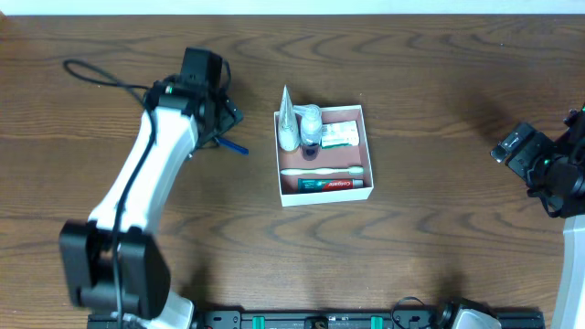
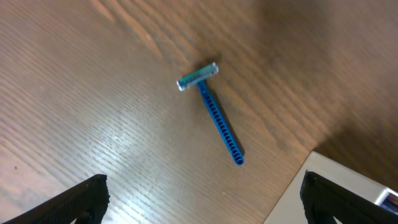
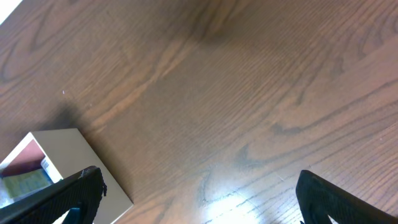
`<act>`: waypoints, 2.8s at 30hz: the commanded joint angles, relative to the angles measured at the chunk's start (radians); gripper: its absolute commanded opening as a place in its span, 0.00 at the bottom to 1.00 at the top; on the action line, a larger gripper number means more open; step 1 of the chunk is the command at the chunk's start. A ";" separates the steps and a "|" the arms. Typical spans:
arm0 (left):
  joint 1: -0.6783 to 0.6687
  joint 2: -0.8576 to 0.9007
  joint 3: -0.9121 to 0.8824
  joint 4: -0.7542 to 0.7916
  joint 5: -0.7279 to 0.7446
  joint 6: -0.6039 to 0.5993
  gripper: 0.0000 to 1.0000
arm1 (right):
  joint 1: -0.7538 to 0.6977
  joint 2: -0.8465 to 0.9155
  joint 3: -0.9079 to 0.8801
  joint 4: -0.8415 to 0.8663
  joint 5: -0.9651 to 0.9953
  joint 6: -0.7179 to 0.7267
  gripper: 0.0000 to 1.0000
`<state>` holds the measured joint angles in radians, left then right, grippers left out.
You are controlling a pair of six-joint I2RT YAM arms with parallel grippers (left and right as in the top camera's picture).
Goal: Pack container
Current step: 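Release the toothbrush and move the left gripper to the blue razor, then lower the left gripper and grasp the blue razor handle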
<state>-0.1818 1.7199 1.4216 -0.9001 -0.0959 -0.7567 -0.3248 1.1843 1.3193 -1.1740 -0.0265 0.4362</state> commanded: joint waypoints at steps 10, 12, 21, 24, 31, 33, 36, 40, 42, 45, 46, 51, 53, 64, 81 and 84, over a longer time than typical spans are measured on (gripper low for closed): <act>0.042 0.233 0.151 -0.091 0.272 -0.069 0.98 | -0.011 -0.006 0.012 0.000 0.000 0.004 0.99; 0.049 0.268 0.151 -0.109 0.272 -0.068 0.98 | -0.011 -0.006 0.012 0.000 0.000 0.004 0.99; 0.057 0.348 0.151 -0.101 0.271 -0.068 0.98 | -0.011 -0.006 0.012 0.000 0.000 0.004 0.99; 0.057 0.357 0.151 -0.082 0.268 -0.068 1.00 | -0.011 -0.006 0.012 0.000 0.000 0.004 0.99; 0.057 0.374 0.151 -0.021 0.261 -0.068 0.93 | -0.011 -0.006 0.012 0.000 0.000 0.004 0.99; 0.057 0.374 0.151 -0.009 0.260 -0.068 0.93 | -0.011 -0.006 0.012 0.000 0.000 0.004 0.99; 0.057 0.374 0.151 -0.003 0.237 -0.068 0.89 | -0.011 -0.006 0.012 0.000 0.000 0.004 0.99; 0.058 0.374 0.145 -0.002 0.181 -0.068 0.87 | -0.011 -0.006 0.012 0.000 0.000 0.004 0.99; 0.058 0.374 0.143 0.002 0.173 -0.068 0.87 | -0.011 -0.006 0.012 0.000 0.000 0.004 0.99; 0.058 0.374 0.139 0.011 0.173 -0.068 0.86 | -0.011 -0.006 0.012 0.000 0.000 0.004 0.99; 0.058 0.374 0.138 0.013 0.173 -0.068 0.86 | -0.011 -0.006 0.012 0.000 0.000 0.004 0.99; 0.058 0.374 0.130 0.024 0.174 -0.069 0.83 | -0.011 -0.006 0.012 0.000 0.000 0.004 0.99; 0.058 0.374 0.120 0.036 0.174 -0.072 0.83 | -0.011 -0.006 0.012 0.000 0.000 0.004 0.99; 0.058 0.374 0.062 0.092 0.174 -0.088 0.83 | -0.011 -0.006 0.012 0.000 0.000 0.004 0.99; 0.056 0.375 -0.052 0.193 0.174 -0.088 0.82 | -0.011 -0.006 0.012 0.000 0.000 0.004 0.99; 0.056 0.375 -0.079 0.220 0.174 -0.088 0.78 | -0.011 -0.006 0.012 0.000 0.000 0.004 0.99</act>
<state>-0.1287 2.0602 1.3945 -0.7040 0.0883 -0.8398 -0.3248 1.1843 1.3193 -1.1736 -0.0269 0.4362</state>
